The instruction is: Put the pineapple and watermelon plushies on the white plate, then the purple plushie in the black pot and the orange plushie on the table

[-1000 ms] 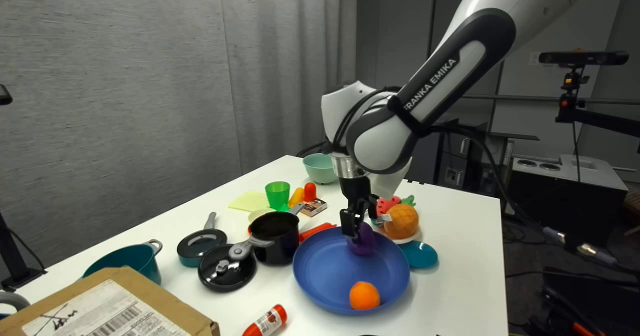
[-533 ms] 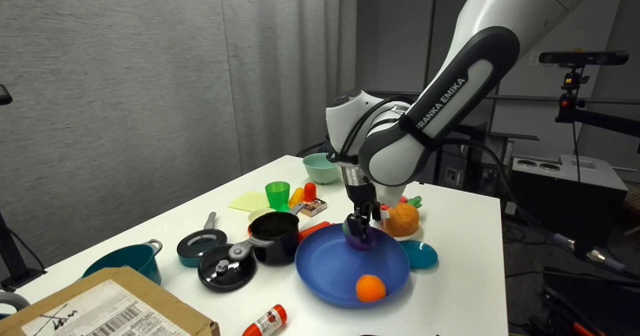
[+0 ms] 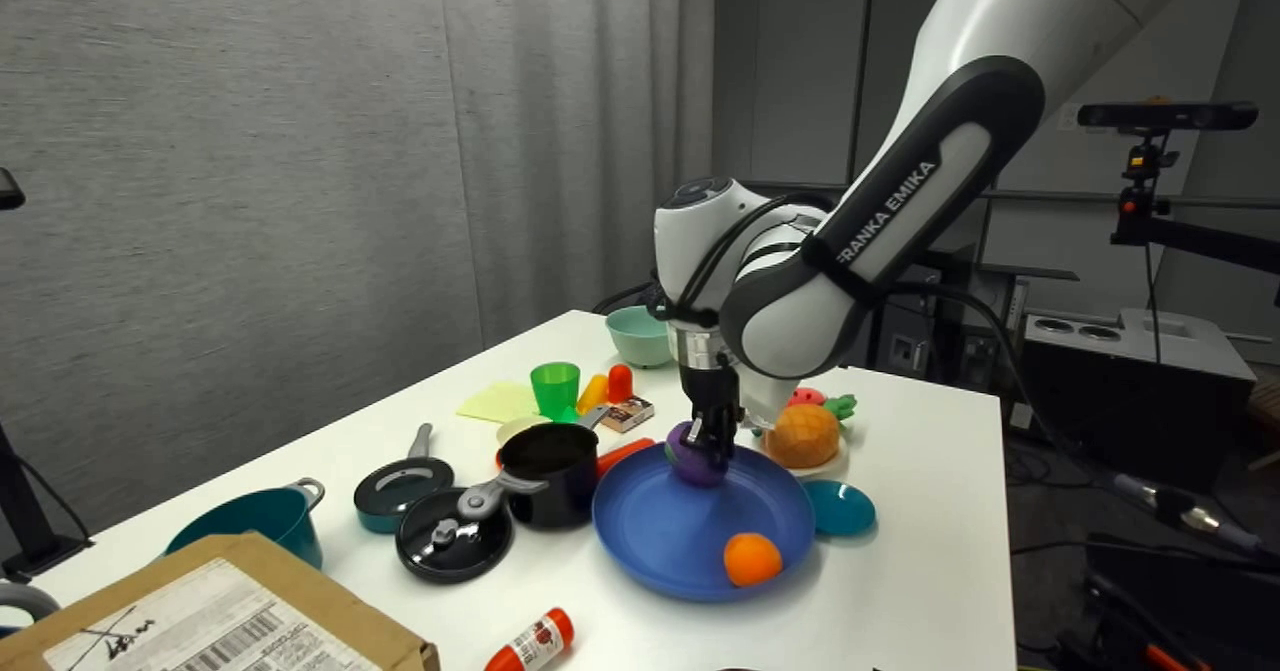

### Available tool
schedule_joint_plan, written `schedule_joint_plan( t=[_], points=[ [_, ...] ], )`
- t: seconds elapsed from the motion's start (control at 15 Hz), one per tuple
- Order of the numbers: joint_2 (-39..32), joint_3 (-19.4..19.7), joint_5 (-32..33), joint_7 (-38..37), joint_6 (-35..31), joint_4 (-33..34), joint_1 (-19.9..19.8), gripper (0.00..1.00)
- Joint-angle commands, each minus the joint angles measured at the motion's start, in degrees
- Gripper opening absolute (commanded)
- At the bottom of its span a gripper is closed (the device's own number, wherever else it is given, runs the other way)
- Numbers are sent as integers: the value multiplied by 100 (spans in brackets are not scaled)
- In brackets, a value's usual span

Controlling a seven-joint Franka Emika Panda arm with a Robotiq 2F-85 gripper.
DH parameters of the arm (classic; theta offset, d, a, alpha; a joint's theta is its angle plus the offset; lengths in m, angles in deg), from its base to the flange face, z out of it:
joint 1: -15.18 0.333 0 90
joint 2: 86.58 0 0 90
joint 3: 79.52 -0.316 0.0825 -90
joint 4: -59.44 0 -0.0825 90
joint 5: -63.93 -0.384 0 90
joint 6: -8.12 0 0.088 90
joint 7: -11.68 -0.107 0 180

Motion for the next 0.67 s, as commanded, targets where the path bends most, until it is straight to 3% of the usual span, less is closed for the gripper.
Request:
schedule_joint_plan(
  t=[0.0, 0.07, 0.13, 0.27, 0.6],
  points=[
    [218, 143, 87, -102, -294, -86, 134, 0],
    [262, 135, 68, -39, -288, -66, 131, 0],
    [306, 121, 52, 42, -215, -40, 123, 26],
    [349, 187, 174, -18, -218, -20, 146, 32],
    [278, 266, 170, -108, -287, 53, 118, 71]
  ],
)
